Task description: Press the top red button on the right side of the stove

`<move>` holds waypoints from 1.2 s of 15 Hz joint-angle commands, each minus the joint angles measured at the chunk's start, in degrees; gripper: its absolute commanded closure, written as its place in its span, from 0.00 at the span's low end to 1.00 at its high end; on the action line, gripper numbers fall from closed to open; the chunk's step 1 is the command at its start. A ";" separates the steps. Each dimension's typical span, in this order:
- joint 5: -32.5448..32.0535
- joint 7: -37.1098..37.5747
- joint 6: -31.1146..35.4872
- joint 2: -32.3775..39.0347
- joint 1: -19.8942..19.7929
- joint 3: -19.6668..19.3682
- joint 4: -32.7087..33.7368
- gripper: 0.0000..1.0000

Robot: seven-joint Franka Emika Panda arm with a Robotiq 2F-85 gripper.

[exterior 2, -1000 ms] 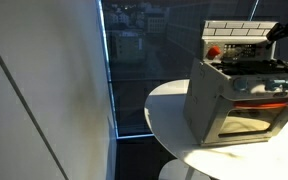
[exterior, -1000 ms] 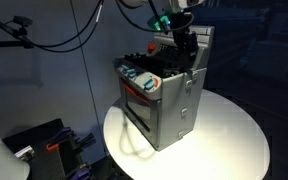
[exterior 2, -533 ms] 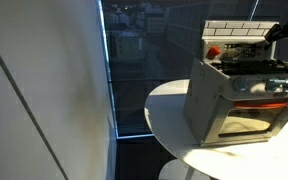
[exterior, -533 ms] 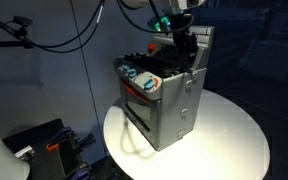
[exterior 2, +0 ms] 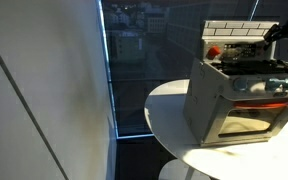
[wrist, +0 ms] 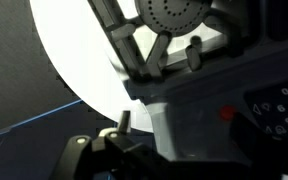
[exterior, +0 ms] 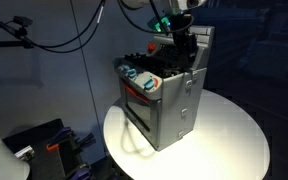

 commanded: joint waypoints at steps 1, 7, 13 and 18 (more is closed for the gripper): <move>1.08 0.51 -1.97 1.51 0.78 -0.74 2.91 0.00; 1.26 0.38 -2.07 2.76 0.79 -0.84 4.35 0.00; 1.57 0.23 -2.00 3.43 0.82 -0.83 5.12 0.00; 1.22 0.72 -2.22 4.68 0.84 -1.11 6.77 0.00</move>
